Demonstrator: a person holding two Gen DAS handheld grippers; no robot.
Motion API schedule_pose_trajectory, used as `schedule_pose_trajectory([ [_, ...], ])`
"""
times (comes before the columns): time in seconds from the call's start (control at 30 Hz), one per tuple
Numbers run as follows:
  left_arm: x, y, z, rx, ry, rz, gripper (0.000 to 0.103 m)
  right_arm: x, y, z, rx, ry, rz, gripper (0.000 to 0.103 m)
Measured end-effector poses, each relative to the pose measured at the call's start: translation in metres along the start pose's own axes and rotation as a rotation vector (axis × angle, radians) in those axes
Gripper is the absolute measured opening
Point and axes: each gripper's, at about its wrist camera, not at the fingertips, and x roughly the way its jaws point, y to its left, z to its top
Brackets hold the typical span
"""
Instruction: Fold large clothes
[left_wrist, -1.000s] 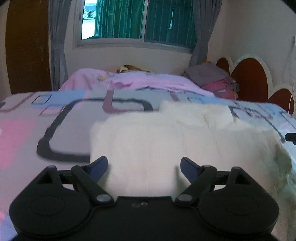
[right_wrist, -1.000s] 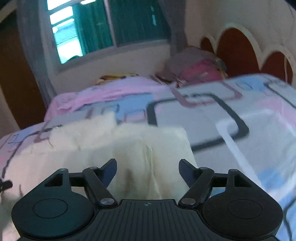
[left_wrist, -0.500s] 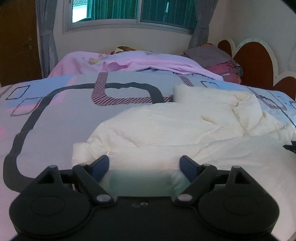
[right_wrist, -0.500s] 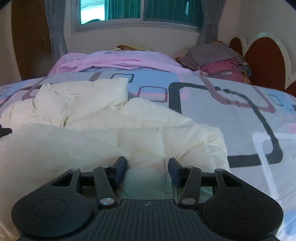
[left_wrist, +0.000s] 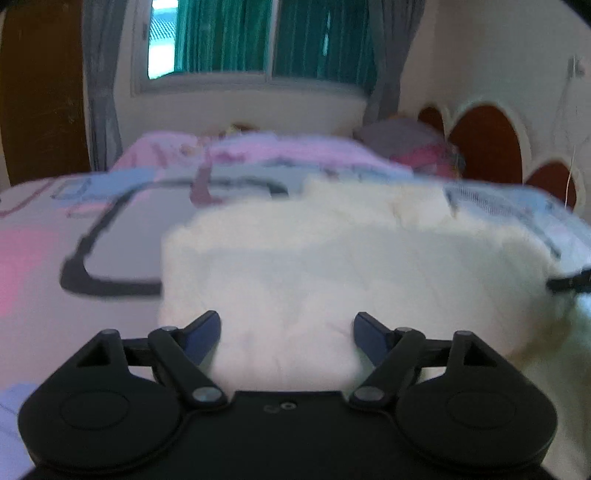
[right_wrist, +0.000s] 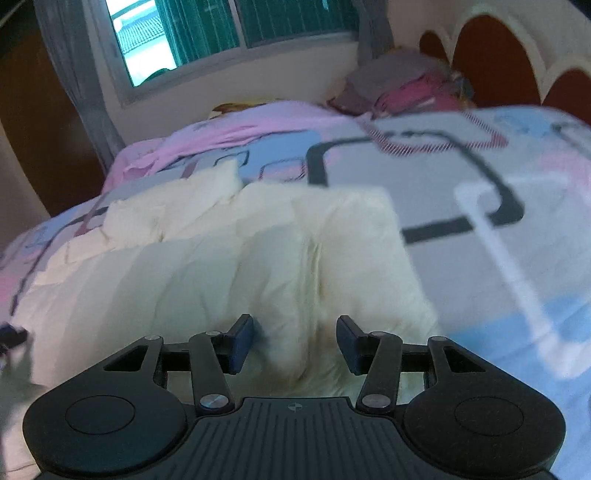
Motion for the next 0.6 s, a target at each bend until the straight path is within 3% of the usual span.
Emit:
schedule_pose_trajectory([
  [0.03,0.005,-0.001,-0.001,0.002,0.003,0.006,0.076,0.001,0.004,0.002,-0.017,-0.007,0.002,0.045],
  [0.07,0.009,-0.001,-0.001,-0.004,0.001,0.006,0.077,0.003,0.008,0.005,-0.039,-0.016,0.000,0.031],
  [0.2,0.019,0.002,0.009,-0.019,-0.007,0.027,0.078,0.012,0.009,0.016,-0.029,-0.047,-0.017,0.020],
  [0.43,0.025,0.000,0.003,0.012,0.016,0.031,0.080,0.029,0.009,0.004,-0.129,0.001,-0.032,0.020],
  [0.57,0.018,-0.003,0.002,0.037,0.027,0.052,0.081,0.014,0.008,0.001,-0.129,0.023,-0.038,0.021],
  [0.6,0.013,-0.004,0.003,0.046,0.025,0.060,0.086,0.002,0.008,0.001,-0.122,-0.002,-0.054,0.022],
])
